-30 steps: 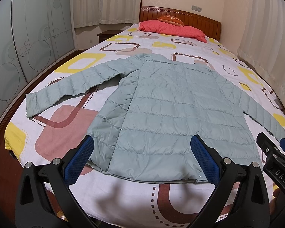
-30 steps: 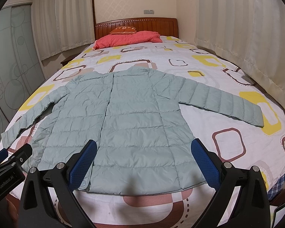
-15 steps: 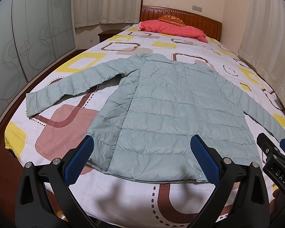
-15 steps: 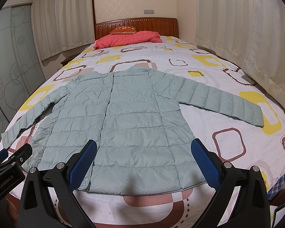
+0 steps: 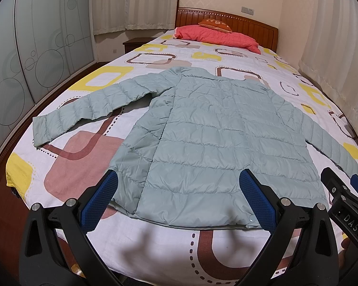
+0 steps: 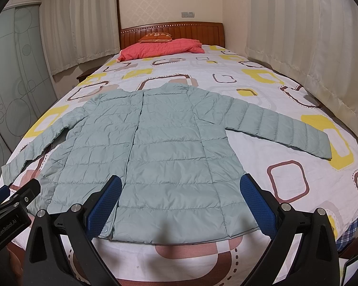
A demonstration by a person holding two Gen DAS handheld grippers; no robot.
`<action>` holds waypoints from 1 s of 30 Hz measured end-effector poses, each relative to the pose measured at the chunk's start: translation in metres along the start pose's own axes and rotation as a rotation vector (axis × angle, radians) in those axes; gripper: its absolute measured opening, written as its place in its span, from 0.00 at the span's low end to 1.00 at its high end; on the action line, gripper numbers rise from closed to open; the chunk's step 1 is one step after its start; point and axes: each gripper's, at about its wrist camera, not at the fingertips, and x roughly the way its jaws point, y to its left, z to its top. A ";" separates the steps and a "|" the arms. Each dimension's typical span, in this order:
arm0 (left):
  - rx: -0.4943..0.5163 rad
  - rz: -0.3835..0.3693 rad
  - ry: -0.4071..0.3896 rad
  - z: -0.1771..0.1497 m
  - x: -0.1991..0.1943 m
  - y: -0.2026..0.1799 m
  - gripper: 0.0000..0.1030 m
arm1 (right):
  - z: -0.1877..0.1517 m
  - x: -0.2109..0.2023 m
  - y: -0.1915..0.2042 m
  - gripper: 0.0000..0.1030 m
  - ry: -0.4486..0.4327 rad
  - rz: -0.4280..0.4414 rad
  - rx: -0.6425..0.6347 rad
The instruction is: Fold large clothes
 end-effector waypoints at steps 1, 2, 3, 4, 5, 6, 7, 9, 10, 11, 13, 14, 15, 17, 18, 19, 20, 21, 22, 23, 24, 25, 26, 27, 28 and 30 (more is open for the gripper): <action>0.000 0.000 0.000 0.000 0.000 0.000 0.98 | 0.000 0.000 0.000 0.96 0.000 0.000 0.000; 0.000 0.000 0.001 0.000 0.000 0.000 0.98 | 0.000 0.000 0.000 0.96 -0.001 0.000 0.000; -0.001 0.000 0.001 0.000 0.000 0.000 0.98 | 0.000 0.000 0.000 0.96 -0.001 0.000 0.000; -0.001 0.000 0.001 0.000 0.000 0.000 0.98 | 0.000 0.000 0.000 0.96 0.000 0.001 -0.001; -0.001 0.000 0.001 0.000 0.000 0.000 0.98 | 0.000 0.000 0.000 0.96 -0.001 0.001 0.000; -0.002 -0.001 0.000 0.000 0.000 0.000 0.98 | 0.000 0.000 0.000 0.96 -0.002 0.001 0.000; -0.003 -0.002 -0.001 0.000 0.000 0.000 0.98 | 0.000 0.000 0.001 0.96 -0.003 0.001 0.000; -0.010 -0.006 -0.004 -0.001 0.001 0.002 0.98 | 0.000 0.001 0.001 0.96 -0.005 0.003 0.004; -0.016 -0.010 -0.004 -0.001 0.002 0.003 0.98 | 0.000 0.001 0.000 0.96 -0.006 0.005 0.007; -0.025 -0.014 -0.003 -0.001 0.003 0.005 0.98 | 0.001 0.001 -0.001 0.96 -0.007 0.008 0.012; -0.060 -0.022 0.001 0.001 0.006 0.012 0.98 | 0.003 0.005 -0.008 0.96 -0.010 0.016 0.038; -0.077 -0.025 0.003 0.002 0.006 0.016 0.98 | 0.004 0.006 -0.013 0.96 -0.011 0.020 0.051; -0.099 -0.022 0.006 0.004 0.009 0.022 0.98 | 0.006 0.008 -0.020 0.96 -0.013 0.027 0.076; -0.147 0.000 0.002 0.008 0.017 0.036 0.98 | 0.010 0.013 -0.034 0.96 -0.015 0.043 0.124; -0.166 0.013 -0.001 0.010 0.020 0.042 0.98 | 0.013 0.018 -0.046 0.96 -0.018 0.059 0.165; -0.188 0.030 0.000 0.012 0.026 0.050 0.98 | 0.014 0.021 -0.054 0.96 -0.022 0.065 0.193; -0.215 0.042 0.005 0.014 0.033 0.059 0.98 | 0.015 0.025 -0.066 0.96 -0.028 0.070 0.231; -0.239 0.049 0.009 0.015 0.039 0.067 0.98 | 0.017 0.033 -0.084 0.96 -0.037 0.076 0.293; -0.278 0.062 0.013 0.016 0.047 0.078 0.98 | 0.017 0.038 -0.095 0.96 -0.038 0.077 0.329; -0.316 0.075 0.019 0.017 0.056 0.090 0.98 | 0.018 0.046 -0.113 0.96 -0.034 0.076 0.389; -0.343 0.083 0.023 0.019 0.062 0.099 0.98 | 0.018 0.056 -0.133 0.96 -0.024 0.084 0.448; -0.375 0.090 0.029 0.020 0.070 0.110 0.98 | 0.018 0.063 -0.147 0.96 -0.019 0.096 0.488; -0.401 0.095 0.035 0.021 0.078 0.119 0.98 | 0.017 0.070 -0.161 0.96 -0.015 0.106 0.528; -0.431 0.105 0.046 0.022 0.088 0.129 0.98 | 0.014 0.081 -0.186 0.96 -0.016 0.120 0.598; -0.458 0.114 0.059 0.023 0.098 0.138 0.98 | 0.013 0.087 -0.198 0.96 -0.019 0.126 0.635; -0.491 0.142 0.062 0.025 0.113 0.152 0.98 | 0.007 0.103 -0.235 0.95 -0.029 0.132 0.740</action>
